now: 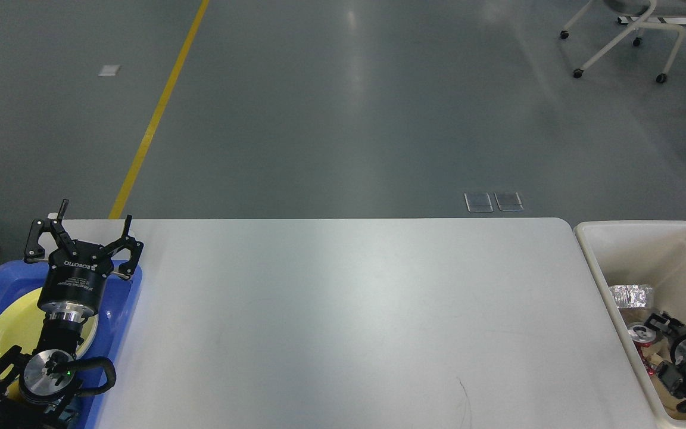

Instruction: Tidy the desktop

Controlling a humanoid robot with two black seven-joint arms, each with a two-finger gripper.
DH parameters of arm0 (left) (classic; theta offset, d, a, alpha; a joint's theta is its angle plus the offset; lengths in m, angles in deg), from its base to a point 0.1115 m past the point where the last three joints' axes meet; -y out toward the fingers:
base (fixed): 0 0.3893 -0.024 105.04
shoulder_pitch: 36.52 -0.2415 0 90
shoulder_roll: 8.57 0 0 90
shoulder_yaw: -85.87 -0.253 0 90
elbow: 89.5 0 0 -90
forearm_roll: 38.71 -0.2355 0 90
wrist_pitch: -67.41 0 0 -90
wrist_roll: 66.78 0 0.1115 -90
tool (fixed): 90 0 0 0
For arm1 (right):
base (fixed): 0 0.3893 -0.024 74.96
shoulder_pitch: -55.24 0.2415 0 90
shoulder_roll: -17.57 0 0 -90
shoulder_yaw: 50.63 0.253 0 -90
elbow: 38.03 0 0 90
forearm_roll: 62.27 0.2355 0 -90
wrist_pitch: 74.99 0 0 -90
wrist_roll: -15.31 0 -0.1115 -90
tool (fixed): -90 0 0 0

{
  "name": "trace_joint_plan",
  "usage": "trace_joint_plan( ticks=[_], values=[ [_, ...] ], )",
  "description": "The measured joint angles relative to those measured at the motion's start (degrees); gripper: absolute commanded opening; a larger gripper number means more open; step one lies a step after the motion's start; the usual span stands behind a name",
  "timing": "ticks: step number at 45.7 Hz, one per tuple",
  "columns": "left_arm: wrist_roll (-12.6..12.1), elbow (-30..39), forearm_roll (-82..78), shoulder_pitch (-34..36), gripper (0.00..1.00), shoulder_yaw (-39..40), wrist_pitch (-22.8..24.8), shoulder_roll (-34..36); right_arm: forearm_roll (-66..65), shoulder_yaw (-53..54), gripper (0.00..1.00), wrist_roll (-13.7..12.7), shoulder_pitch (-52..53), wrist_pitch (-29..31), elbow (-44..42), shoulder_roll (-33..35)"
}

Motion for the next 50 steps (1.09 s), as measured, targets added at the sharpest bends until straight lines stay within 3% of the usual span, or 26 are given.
trace_joint_plan(
  ticks=[19, 26, 30, 35, 44, 50],
  values=[
    [0.0, 0.0, 0.0, 0.0, 0.96, 0.0, 0.0, 0.0, 0.6, 3.3, 1.00, 0.2, 4.5, 0.1, 0.4, 0.4],
    [0.0, 0.0, 0.0, 0.0, 0.96, 0.0, 0.0, 0.0, 0.7, 22.6, 1.00, 0.4, 9.0, 0.1, 0.5, 1.2],
    [0.0, 0.0, 0.0, 0.0, 0.96, 0.0, 0.0, 0.0, 0.2, 40.1, 1.00, 0.8, 13.4, 0.0, 0.7, 1.5],
    [0.0, 0.0, 0.0, 0.0, 0.96, 0.0, 0.0, 0.0, -0.7, 49.5, 1.00, 0.8, 16.5, 0.2, 3.2, 1.8],
    [0.0, 0.0, 0.0, 0.0, 0.96, 0.0, 0.0, 0.0, -4.6, 65.5, 1.00, 0.8, 19.0, 1.0, 19.0, 8.3],
    [0.0, 0.0, 0.0, 0.0, 0.96, 0.0, 0.0, 0.0, -6.4, 80.9, 1.00, 0.8, 14.9, 1.1, 26.6, 10.1]
  ],
)
